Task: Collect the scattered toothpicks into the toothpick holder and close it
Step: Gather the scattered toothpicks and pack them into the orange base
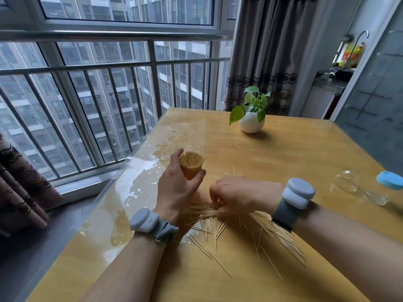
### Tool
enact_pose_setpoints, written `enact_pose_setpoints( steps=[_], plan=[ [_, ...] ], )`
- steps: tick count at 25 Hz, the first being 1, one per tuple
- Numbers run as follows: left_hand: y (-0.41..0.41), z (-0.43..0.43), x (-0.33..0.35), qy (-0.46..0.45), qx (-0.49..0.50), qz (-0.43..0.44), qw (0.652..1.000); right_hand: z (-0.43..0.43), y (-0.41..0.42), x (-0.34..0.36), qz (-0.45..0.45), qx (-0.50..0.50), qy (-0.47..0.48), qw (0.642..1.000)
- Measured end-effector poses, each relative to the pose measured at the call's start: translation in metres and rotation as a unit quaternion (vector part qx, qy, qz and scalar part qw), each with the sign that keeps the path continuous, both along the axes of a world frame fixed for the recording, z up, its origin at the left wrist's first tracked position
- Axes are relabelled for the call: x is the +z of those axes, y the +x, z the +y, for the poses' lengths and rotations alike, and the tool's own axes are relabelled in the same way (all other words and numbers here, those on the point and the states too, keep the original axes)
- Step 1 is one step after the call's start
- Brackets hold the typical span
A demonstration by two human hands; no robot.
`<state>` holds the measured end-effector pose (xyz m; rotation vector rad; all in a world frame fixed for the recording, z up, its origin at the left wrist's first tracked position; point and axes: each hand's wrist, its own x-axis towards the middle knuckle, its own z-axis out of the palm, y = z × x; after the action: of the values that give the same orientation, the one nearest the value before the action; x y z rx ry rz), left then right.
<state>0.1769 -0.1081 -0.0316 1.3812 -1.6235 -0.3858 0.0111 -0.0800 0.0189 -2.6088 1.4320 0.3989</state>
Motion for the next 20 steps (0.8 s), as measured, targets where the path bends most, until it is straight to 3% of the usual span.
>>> enact_pose_setpoints(
  steps=[14,17,20],
  plan=[
    [0.0,0.0,-0.001,0.027,-0.01,0.015,0.999,0.0,0.016,0.007,0.031,-0.028,0.005,0.999],
    [0.0,0.0,-0.001,0.028,-0.012,0.016,0.999,0.001,0.008,0.004,-0.006,-0.017,0.016,1.0],
    [0.0,0.001,0.0,0.02,-0.014,0.019,1.0,0.0,-0.011,-0.005,-0.106,-0.048,0.034,0.993]
  ],
)
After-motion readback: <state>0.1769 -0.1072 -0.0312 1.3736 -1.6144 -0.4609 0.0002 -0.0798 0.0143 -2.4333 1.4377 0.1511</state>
